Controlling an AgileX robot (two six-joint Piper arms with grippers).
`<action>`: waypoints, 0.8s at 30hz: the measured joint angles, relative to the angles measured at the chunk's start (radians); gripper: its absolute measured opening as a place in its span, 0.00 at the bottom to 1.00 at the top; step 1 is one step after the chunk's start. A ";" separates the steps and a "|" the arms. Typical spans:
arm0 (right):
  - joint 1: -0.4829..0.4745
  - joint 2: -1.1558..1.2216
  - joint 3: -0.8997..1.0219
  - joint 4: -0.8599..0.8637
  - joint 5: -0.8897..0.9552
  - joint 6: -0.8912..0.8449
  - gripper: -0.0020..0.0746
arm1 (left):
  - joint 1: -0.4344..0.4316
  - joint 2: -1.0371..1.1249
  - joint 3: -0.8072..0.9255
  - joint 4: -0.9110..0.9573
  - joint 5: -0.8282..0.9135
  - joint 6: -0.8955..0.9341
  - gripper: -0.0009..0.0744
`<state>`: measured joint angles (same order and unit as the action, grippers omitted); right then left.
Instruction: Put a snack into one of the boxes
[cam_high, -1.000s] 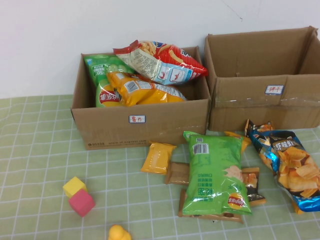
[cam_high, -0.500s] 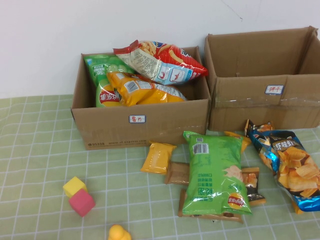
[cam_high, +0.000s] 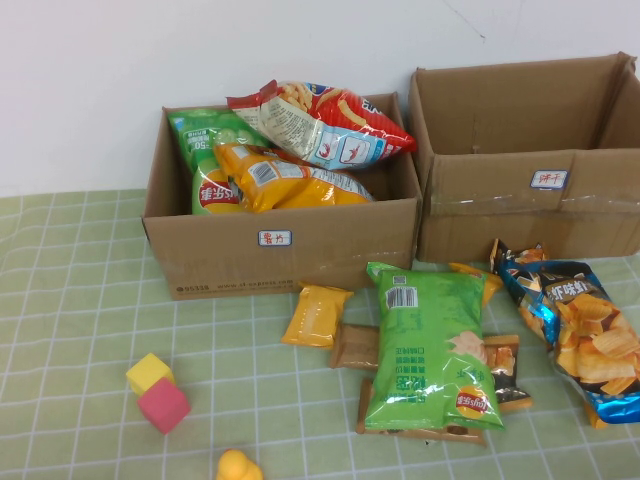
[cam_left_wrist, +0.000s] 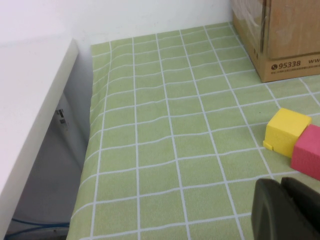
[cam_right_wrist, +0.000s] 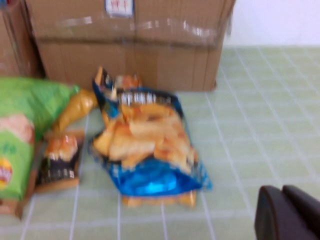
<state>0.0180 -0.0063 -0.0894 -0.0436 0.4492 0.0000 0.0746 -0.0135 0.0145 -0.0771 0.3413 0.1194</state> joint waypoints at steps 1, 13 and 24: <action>0.000 -0.002 0.015 -0.002 -0.002 0.005 0.02 | 0.000 0.000 0.000 0.000 0.000 0.000 0.01; 0.000 -0.007 0.105 0.001 -0.086 0.051 0.02 | 0.000 0.000 0.000 -0.002 0.000 0.000 0.01; 0.000 -0.007 0.107 0.001 -0.088 0.051 0.02 | 0.000 0.000 0.000 -0.002 0.000 0.000 0.01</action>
<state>0.0180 -0.0137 0.0173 -0.0423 0.3612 0.0508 0.0746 -0.0135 0.0145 -0.0789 0.3413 0.1194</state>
